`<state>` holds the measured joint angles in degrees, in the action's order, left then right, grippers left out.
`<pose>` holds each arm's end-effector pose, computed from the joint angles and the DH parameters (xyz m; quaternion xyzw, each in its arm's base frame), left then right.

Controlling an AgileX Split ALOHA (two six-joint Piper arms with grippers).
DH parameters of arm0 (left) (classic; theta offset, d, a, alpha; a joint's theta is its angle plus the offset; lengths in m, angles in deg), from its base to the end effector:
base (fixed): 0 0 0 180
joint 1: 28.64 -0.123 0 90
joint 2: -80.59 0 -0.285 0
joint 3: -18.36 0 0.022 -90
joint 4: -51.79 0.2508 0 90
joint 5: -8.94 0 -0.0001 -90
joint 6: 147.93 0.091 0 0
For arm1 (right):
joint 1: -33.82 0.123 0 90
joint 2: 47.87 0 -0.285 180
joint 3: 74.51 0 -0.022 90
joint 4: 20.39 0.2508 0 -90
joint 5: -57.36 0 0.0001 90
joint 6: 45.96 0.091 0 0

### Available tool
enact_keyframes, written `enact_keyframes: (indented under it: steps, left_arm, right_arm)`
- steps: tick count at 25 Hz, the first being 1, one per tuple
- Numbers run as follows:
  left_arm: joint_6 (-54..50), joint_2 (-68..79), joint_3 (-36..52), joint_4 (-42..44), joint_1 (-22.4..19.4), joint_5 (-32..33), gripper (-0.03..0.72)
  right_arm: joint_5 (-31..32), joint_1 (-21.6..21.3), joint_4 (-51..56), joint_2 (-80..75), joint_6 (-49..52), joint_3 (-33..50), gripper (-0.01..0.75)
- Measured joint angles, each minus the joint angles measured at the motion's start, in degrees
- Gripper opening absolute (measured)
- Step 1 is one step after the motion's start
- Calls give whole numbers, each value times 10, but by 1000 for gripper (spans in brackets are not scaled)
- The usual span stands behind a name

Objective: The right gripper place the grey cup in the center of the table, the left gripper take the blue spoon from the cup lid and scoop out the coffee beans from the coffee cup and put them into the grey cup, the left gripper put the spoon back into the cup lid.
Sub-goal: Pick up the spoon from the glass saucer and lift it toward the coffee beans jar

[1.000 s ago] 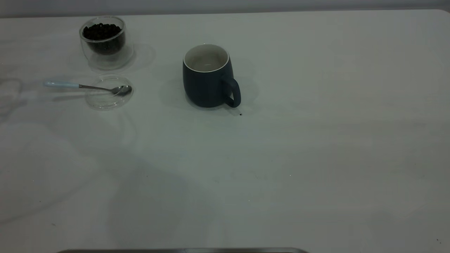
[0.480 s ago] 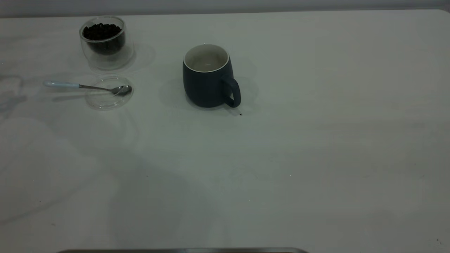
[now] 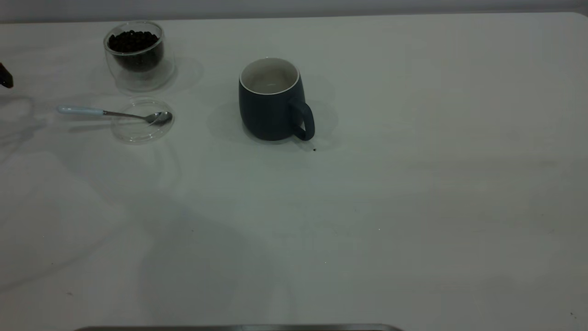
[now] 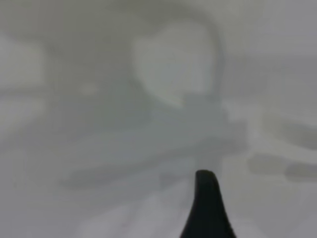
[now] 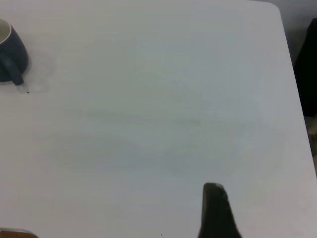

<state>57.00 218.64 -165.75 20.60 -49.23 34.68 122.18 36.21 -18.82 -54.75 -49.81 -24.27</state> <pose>0.4222 0.1367 0.0741 -0.1817 0.9556 -0.0796 0.2177 -0.0072 0.0020 0.2636 -0.0485 0.8729 0.0075 0.4854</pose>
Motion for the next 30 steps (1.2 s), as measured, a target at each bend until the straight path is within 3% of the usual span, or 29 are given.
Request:
enact_keyframes:
  steps: [11, 23, 30]
  left_arm:
    - [88, 77, -124, -34, 0, 143, 572]
    - [210, 133, -135, -141, 0, 185, 570]
    - [248, 139, -135, -153, 0, 203, 570]
  right_arm:
    - [0, 0, 0, 0, 1, 0, 457]
    - [0, 0, 0, 0, 1, 0, 457]
    - [0, 0, 0, 0, 1, 0, 457]
